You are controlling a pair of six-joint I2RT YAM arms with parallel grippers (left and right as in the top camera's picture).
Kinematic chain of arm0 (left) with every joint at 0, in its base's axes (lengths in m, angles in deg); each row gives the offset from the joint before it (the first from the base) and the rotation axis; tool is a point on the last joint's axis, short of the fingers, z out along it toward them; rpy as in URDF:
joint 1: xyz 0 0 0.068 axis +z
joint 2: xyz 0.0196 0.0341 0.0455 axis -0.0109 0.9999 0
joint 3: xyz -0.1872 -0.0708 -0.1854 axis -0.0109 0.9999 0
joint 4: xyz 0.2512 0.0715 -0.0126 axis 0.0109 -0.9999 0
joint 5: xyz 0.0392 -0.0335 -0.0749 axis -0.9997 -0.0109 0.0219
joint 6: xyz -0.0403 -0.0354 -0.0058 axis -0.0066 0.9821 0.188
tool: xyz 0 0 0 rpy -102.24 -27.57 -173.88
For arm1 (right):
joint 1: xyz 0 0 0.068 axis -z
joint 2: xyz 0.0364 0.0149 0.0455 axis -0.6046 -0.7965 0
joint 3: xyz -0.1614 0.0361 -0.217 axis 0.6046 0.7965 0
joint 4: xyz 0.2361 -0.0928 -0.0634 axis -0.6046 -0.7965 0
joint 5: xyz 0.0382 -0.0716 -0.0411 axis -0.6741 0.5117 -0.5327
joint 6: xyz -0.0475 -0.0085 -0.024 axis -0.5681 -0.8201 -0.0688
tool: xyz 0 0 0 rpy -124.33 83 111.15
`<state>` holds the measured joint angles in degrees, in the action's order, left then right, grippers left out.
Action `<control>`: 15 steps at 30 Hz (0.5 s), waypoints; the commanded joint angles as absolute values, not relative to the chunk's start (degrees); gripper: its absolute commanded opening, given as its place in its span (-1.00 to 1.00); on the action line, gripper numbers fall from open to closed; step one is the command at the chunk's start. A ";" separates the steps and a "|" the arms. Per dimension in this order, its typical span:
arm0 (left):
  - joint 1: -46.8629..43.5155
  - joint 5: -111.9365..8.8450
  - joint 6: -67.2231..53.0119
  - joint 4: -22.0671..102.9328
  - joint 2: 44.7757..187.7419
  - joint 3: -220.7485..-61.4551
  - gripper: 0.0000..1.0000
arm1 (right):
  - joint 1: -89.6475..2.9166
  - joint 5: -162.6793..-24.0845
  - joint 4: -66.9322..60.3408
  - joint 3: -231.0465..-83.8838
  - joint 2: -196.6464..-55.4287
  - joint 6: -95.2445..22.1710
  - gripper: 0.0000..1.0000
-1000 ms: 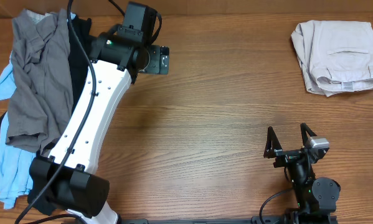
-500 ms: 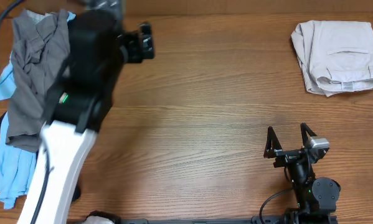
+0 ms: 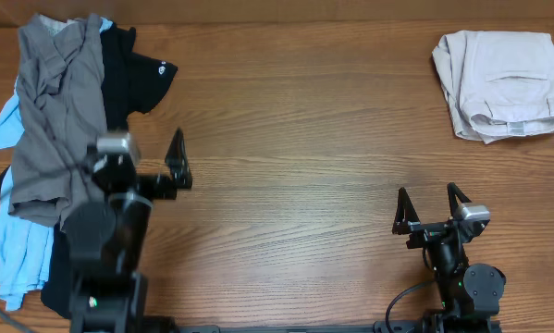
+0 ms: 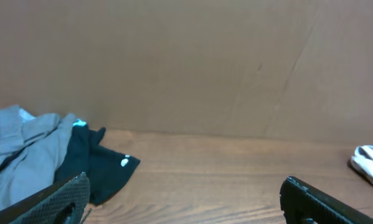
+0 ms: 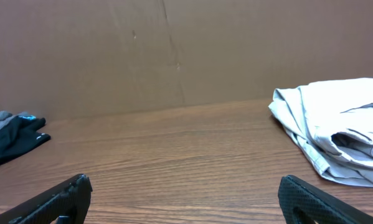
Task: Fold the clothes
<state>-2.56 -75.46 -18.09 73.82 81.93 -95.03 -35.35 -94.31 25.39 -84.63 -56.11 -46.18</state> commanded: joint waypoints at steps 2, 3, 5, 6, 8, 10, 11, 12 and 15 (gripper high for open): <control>-1.09 -74.65 -19.14 74.98 73.45 -86.44 1.00 | -35.22 -93.94 25.63 -84.04 -55.43 -45.98 1.00; -0.79 -74.65 -19.14 74.98 71.16 -84.60 1.00 | -35.22 -93.94 25.63 -84.04 -55.43 -45.98 1.00; -0.50 -74.67 -19.16 74.96 67.70 -82.09 0.99 | -35.22 -93.94 25.63 -84.04 -55.43 -45.98 1.00; -0.48 -75.06 -19.18 74.96 65.91 -80.84 1.00 | -35.22 -93.92 25.63 -84.04 -55.43 -45.98 1.00; -0.33 -75.17 -19.18 74.93 63.00 -78.88 1.00 | -35.22 -93.94 25.63 -84.04 -55.43 -45.98 1.00; -0.09 -75.06 -19.16 74.93 59.79 -76.69 1.00 | -35.22 -93.94 25.63 -84.04 -55.43 -45.98 1.00; -0.09 -75.09 -19.16 74.93 58.22 -75.53 1.00 | -35.22 -93.94 25.63 -84.04 -55.43 -45.98 1.00; -0.09 -75.06 -19.16 74.91 57.28 -74.83 1.00 | -35.22 -93.94 25.63 -84.04 -55.43 -45.98 1.00; -0.09 -74.58 -19.14 74.93 53.54 -71.68 1.00 | -35.22 -93.94 25.63 -84.04 -55.43 -45.98 1.00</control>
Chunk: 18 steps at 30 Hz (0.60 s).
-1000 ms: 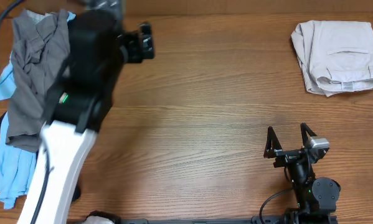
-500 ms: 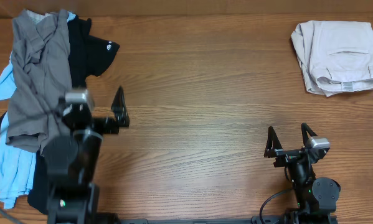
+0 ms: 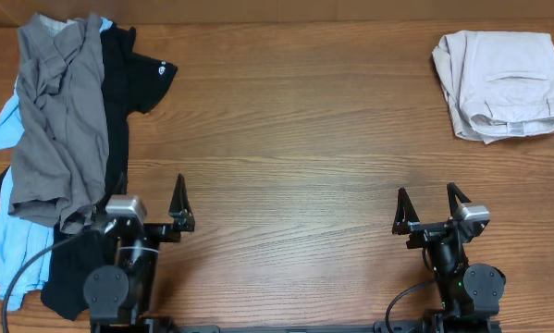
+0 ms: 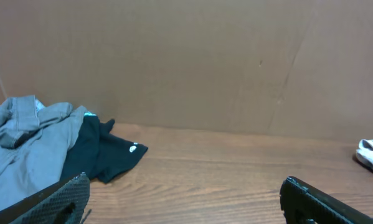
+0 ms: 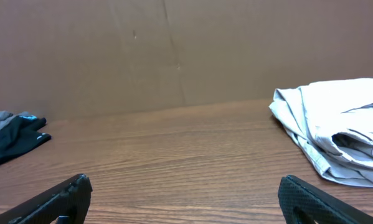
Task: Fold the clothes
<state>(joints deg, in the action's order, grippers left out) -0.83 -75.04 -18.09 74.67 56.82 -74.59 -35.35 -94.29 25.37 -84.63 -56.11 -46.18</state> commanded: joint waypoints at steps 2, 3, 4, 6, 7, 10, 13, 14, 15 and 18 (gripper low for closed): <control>-0.11 -74.58 -19.14 74.93 51.07 -69.65 1.00 | -35.22 -93.94 25.63 -84.04 -55.43 -45.98 1.00; -0.11 -74.58 -19.14 74.96 49.91 -68.80 1.00 | -35.22 -93.94 25.63 -84.04 -55.43 -45.98 1.00; -0.11 -74.58 -19.14 74.96 48.40 -67.71 1.00 | -35.22 -93.94 25.63 -84.04 -55.43 -45.98 1.00; -0.11 -73.95 -19.16 74.91 45.93 -65.70 1.00 | -35.22 -93.92 25.63 -84.04 -55.43 -45.98 1.00; -0.11 -73.66 -19.16 74.93 45.32 -65.06 1.00 | -35.22 -93.94 25.63 -84.04 -55.43 -45.98 1.00; -0.11 -73.07 -19.16 75.52 44.78 -63.16 1.00 | -35.22 -93.94 25.63 -84.04 -55.43 -45.98 1.00; -0.11 -72.00 -19.20 75.70 44.78 -61.46 1.00 | -35.22 -93.94 25.63 -84.04 -55.43 -45.98 1.00; -0.11 -72.07 -19.23 74.69 44.78 -61.48 1.00 | -35.22 -93.94 25.63 -84.04 -55.43 -45.98 1.00; -0.11 -72.05 -19.55 74.23 44.78 -61.48 0.99 | -35.22 -93.94 25.63 -84.04 -55.43 -45.98 1.00; -0.11 -72.11 -21.10 70.30 44.78 -61.50 1.00 | -35.22 -93.94 25.63 -84.04 -55.43 -45.98 1.00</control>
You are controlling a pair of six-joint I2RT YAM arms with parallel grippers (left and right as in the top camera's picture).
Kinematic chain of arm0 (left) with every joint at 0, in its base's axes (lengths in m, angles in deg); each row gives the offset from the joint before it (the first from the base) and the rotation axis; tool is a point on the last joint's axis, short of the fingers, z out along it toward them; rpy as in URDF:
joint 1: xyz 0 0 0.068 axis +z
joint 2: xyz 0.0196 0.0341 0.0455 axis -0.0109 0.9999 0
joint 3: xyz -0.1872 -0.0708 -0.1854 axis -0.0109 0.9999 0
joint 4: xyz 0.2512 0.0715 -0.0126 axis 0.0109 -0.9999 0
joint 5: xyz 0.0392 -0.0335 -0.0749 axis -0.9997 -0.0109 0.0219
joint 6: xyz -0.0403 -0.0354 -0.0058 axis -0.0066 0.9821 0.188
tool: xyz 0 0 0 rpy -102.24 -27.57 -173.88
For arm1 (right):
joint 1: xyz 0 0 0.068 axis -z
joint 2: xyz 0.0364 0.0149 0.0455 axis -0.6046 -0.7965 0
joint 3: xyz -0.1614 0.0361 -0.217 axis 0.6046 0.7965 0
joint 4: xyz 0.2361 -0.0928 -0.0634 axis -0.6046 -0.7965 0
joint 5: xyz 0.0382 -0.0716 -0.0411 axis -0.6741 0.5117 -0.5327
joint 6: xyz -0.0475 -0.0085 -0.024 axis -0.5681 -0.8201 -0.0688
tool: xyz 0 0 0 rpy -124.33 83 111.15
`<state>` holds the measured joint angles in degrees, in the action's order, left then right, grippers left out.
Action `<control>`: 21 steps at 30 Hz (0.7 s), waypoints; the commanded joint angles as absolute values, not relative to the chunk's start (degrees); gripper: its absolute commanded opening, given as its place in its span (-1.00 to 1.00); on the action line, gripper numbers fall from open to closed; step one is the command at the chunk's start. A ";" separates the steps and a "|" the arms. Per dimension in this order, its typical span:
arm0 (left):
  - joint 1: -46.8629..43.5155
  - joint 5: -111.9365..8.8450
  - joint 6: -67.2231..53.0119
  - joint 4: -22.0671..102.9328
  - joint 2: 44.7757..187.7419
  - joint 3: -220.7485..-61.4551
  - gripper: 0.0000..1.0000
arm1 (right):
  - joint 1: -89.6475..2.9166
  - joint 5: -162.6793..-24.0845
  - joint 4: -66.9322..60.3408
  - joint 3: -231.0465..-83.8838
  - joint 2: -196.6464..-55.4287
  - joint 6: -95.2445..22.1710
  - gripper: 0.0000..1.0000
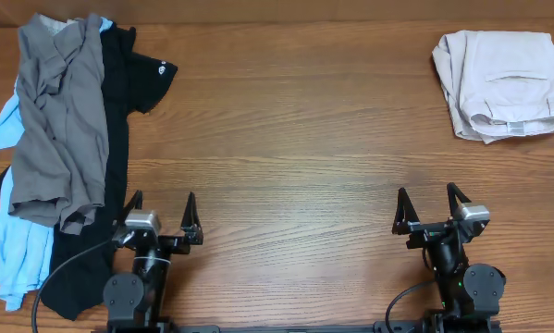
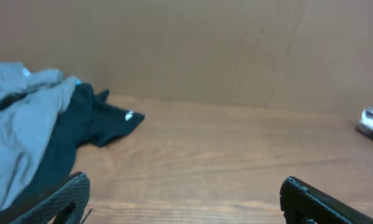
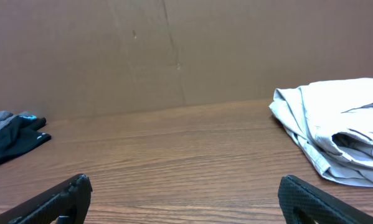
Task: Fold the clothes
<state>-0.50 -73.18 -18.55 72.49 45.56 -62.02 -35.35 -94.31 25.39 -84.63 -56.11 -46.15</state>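
Observation:
A heap of unfolded clothes lies at the table's left edge: a grey shirt (image 1: 59,120) on top, a black shirt (image 1: 124,83) beside it, a light blue garment (image 1: 8,245) underneath. A folded cream garment (image 1: 501,83) rests at the far right corner. My left gripper (image 1: 161,220) sits low at the near edge, open and empty, just right of the heap. In its wrist view the grey shirt (image 2: 21,134) and black shirt (image 2: 89,118) lie ahead to the left. My right gripper (image 1: 432,211) is open and empty at the near right; the cream garment (image 3: 339,127) shows ahead.
A brown cardboard wall (image 3: 186,50) stands behind the wooden table (image 1: 295,139). A black cable (image 1: 59,277) runs from the left arm's base over the heap's near end.
My left gripper has drawn back a little further toward the near edge and sits lower, still open. The right arm and the clothes are unchanged.
At first my left arm was raised over the lower part of the heap, its open gripper near the table's left-middle. It then stood lower and closer to the near edge, and now rests at the edge. The right arm stayed parked throughout.

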 commanded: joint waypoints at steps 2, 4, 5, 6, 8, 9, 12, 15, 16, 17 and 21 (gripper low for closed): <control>-0.13 -72.46 -21.98 70.58 44.91 -61.48 1.00 | -35.22 -93.94 25.63 -84.04 -55.43 -45.98 1.00; -0.15 -71.87 -21.54 70.74 45.50 -61.50 1.00 | -35.22 -93.92 25.63 -84.04 -55.43 -45.98 1.00; -0.22 -71.85 -21.54 70.87 46.00 -61.50 1.00 | -35.22 -93.94 25.63 -84.04 -55.43 -45.98 1.00; -0.22 -72.07 -21.54 70.85 46.33 -61.50 1.00 | -35.22 -93.94 25.63 -84.04 -55.43 -45.98 1.00; -0.22 -72.07 -21.54 70.85 46.44 -61.50 1.00 | -35.22 -93.94 25.63 -84.04 -55.43 -45.98 1.00; -0.22 -72.07 -21.54 70.85 46.44 -61.50 1.00 | -35.22 -93.94 25.63 -84.04 -55.43 -45.98 1.00; -0.22 -72.07 -21.54 70.85 46.44 -61.50 1.00 | -35.22 -93.94 25.63 -84.04 -55.43 -45.98 1.00; -0.22 -72.07 -21.54 70.85 46.44 -61.50 1.00 | -35.22 -93.94 25.63 -84.04 -55.43 -45.98 1.00; -0.22 -72.07 -21.54 70.85 46.44 -61.50 1.00 | -35.22 -93.94 25.63 -84.04 -55.43 -45.98 1.00; -0.22 -72.07 -21.54 70.85 46.44 -61.50 1.00 | -35.22 -93.94 25.63 -84.04 -55.43 -45.98 1.00; -0.22 -72.07 -21.54 70.85 46.44 -61.50 1.00 | -35.22 -93.94 25.63 -84.04 -55.43 -45.98 1.00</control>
